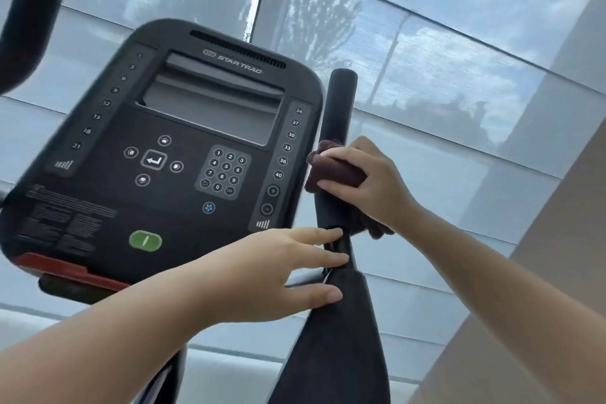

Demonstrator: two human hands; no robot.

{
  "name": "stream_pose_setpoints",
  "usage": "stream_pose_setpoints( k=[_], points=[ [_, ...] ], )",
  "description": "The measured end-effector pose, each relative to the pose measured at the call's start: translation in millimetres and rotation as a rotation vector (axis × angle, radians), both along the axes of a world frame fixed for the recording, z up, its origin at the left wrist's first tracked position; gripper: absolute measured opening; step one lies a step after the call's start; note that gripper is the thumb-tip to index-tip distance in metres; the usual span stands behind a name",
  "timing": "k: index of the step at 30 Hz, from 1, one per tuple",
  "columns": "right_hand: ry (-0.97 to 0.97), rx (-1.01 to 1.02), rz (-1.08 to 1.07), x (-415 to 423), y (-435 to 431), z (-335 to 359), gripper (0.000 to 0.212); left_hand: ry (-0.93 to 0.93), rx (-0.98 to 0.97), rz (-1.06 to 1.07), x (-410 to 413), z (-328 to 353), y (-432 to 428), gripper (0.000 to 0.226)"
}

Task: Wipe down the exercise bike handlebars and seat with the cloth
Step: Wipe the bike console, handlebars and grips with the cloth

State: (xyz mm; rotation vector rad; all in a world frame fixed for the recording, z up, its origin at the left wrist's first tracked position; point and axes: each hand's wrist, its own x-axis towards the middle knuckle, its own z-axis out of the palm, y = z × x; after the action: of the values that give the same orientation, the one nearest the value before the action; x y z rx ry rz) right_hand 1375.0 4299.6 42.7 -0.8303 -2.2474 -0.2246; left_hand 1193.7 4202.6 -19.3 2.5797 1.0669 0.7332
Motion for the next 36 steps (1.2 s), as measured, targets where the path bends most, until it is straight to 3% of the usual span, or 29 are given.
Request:
stream_pose_setpoints(
  k=[6, 8, 13, 16, 18, 19, 21, 24, 27, 30, 33, 36],
  points=[
    [-0.075, 0.491, -0.134, -12.4, 10.3, 48.6, 0.037, -0.019, -0.035, -0.008, -0.9, 0.3, -0.9, 0.044],
    [-0.108, 0.548, -0.155, -20.0, 19.8, 59.5, 0.037, -0.032, -0.026, -0.015, -0.8, -0.3, -0.7, 0.043],
    [-0.24, 0.428, -0.16, -25.1, 12.0, 31.8, 0.036, -0.032, -0.037, -0.024, -2.2, 2.3, -1.7, 0.044],
    [-0.41, 0.175, -0.199, -28.7, -5.2, 15.8, 0.033, 0.018, 0.011, -0.005, -2.1, 2.4, -2.7, 0.044],
    [-0.419, 0.051, -0.176, -25.4, -11.3, 22.8, 0.033, 0.052, 0.04, 0.006, -2.4, 1.4, -2.9, 0.045],
    [-0.41, 0.081, -0.151, -24.2, -13.3, 29.5, 0.033, 0.062, 0.046, 0.007, -2.3, 1.3, -2.9, 0.045],
    [-0.38, 0.338, -0.175, -24.5, -7.5, 47.0, 0.035, 0.063, 0.049, 0.006, -2.3, 1.7, -2.7, 0.045],
    [-0.353, 0.601, -0.375, -41.0, 7.4, 71.9, 0.037, 0.06, 0.058, 0.007, -1.8, 2.4, -2.1, 0.045],
    [-0.516, 0.557, -0.587, -65.2, 16.3, 70.9, 0.032, 0.066, 0.088, 0.009, -2.6, 1.7, -2.7, 0.046],
    [-0.692, 0.559, -0.655, -83.4, 13.9, 44.7, 0.017, 0.075, 0.128, 0.014, -2.1, 0.7, -4.2, 0.046],
    [-0.722, 0.445, -0.592, -77.4, 7.7, 18.4, 0.018, 0.068, 0.167, 0.017, -2.5, -0.2, -4.9, 0.046],
    [-0.619, 0.262, -0.435, -57.7, -1.1, 10.9, 0.028, 0.062, 0.2, 0.02, -2.0, -0.2, -6.4, 0.044]
  ],
)
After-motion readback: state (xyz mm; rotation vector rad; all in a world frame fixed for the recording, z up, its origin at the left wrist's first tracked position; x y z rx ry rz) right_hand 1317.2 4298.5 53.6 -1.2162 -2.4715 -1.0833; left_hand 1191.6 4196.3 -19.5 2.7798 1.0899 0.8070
